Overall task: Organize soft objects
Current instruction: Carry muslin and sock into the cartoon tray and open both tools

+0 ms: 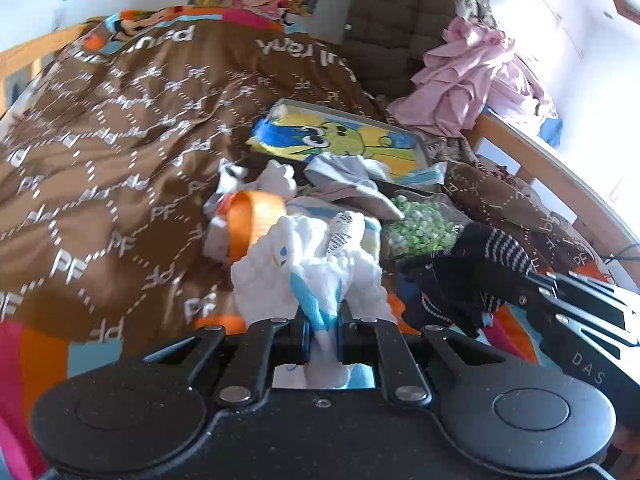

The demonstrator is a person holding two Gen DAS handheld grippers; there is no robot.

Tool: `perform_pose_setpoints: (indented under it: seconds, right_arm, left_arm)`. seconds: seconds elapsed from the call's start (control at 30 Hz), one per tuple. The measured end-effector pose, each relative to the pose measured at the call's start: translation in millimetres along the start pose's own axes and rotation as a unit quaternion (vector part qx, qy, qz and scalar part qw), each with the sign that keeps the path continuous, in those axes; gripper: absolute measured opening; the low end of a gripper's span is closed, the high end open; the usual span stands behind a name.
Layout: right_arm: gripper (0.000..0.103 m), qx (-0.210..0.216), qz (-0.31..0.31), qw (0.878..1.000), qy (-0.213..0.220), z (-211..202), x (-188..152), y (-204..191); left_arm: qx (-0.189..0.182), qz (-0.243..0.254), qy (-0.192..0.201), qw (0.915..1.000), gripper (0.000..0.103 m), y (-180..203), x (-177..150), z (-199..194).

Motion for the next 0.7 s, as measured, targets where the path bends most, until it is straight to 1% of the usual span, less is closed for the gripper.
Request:
perform_pose_setpoints:
  seconds: [0.2,0.37,0.57,0.7]
  right_arm:
    - [0.004,-0.003,0.015,1.0,0.012,20.0,21.8,27.6]
    - [0.004,-0.023,0.01,0.999,0.024,53.3,40.0,69.4]
    - [0.004,-0.058,0.023,0.997,0.05,108.0,66.8,129.7]
    - [0.004,-0.077,0.056,0.993,0.069,143.1,79.1,176.4]
  left_arm:
    - [-0.014,0.025,0.001,0.9996,0.012,23.5,35.4,24.5]
    - [-0.025,0.046,0.018,0.9985,0.012,42.1,76.8,56.6]
    - [-0.037,0.065,0.042,0.9963,0.012,60.1,135.1,115.8]
    - [-0.044,0.068,0.057,0.9951,0.012,70.4,172.8,165.9]
Point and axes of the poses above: each gripper's, at about its wrist camera, not at the fingertips, and z roughly the way its jaws point, y to its right, x to its top, the point moved 4 cm from there along z, roughly the way its jaws point
